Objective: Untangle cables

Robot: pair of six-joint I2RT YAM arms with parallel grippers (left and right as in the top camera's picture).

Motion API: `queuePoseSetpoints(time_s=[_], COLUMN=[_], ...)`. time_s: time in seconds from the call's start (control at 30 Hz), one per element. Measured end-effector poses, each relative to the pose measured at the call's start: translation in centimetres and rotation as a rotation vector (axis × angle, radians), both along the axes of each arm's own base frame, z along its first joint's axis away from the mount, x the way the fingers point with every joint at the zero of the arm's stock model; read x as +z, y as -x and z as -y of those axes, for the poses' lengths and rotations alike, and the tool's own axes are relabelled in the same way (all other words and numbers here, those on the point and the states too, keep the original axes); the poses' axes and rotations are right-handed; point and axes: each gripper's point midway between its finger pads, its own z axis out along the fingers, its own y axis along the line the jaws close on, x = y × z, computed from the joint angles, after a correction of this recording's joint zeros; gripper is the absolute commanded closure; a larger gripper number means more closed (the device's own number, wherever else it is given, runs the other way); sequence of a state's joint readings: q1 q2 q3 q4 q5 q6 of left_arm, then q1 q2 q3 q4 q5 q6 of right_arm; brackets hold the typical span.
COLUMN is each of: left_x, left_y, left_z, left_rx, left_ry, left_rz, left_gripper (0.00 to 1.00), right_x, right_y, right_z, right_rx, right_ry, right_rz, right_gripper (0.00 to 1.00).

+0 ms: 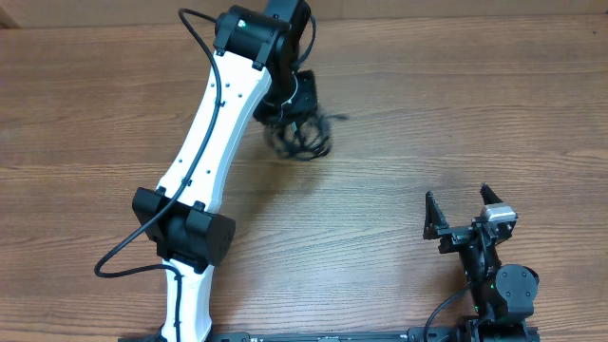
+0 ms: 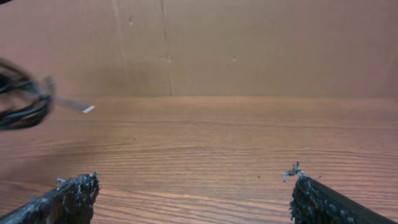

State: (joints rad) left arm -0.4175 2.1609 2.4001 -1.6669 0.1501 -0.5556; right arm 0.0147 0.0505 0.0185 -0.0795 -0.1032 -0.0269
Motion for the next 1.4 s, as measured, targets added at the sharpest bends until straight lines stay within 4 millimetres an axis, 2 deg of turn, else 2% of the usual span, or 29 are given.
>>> queuePoseSetpoints(time_s=[0.1,0.17,0.33,0.37,0.43,0.53,0.57,0.6,0.67,0.93,1.0,1.4], left_x=[-0.2,-0.2,0.3,0.3,0.2,0.0,0.0,0.0,0.0,0.0,-0.1,-0.1], left_y=[-0.1,-0.5,-1.2,-1.1,-0.8,-0.3,-0.2,-0.2,-0.2,-0.1,-0.2,0.1], left_z=[-1.6,-1.2,1.1,1.1,0.7,0.4,0.4,0.3,0.4,0.4,0.3,0.0], left_rx=[0.074,0.084,0.038,0.035,0.030,0.031,0.025,0.023,0.010,-0.010,-0.015,-0.002], left_ry=[-0.086,-0.065,0.059,0.057,0.035,0.009,0.002,-0.001,-0.004,-0.013,-0.021,-0.032], left_rz=[0.006,0.018,0.033,0.032,0.027,0.009,0.010,0.011,0.014,0.019,0.023,0.012], left_gripper=[0.96,0.96,0.95,0.89,0.53,0.31,0.18,0.12,0.09,0.09,0.01,0.00], right_x=[0.0,0.0,0.0,0.0,0.0,0.0,0.0,0.0,0.0,0.0,0.0,0.0], right_y=[0.0,0.0,0.0,0.0,0.0,0.0,0.0,0.0,0.0,0.0,0.0,0.0], right_z=[0.0,0.0,0.0,0.0,0.0,0.0,0.0,0.0,0.0,0.0,0.0,0.0], right_rx=[0.000,0.000,0.000,0.000,0.000,0.000,0.000,0.000,0.000,0.000,0.001,0.000], right_ry=[0.000,0.000,0.000,0.000,0.000,0.000,0.000,0.000,0.000,0.000,0.000,0.000], right_rz=[0.000,-0.001,0.000,0.000,0.000,-0.001,0.000,0.000,0.000,0.000,0.000,-0.001], right_gripper=[0.00,0.00,0.00,0.00,0.00,0.00,0.00,0.00,0.00,0.00,0.00,0.00])
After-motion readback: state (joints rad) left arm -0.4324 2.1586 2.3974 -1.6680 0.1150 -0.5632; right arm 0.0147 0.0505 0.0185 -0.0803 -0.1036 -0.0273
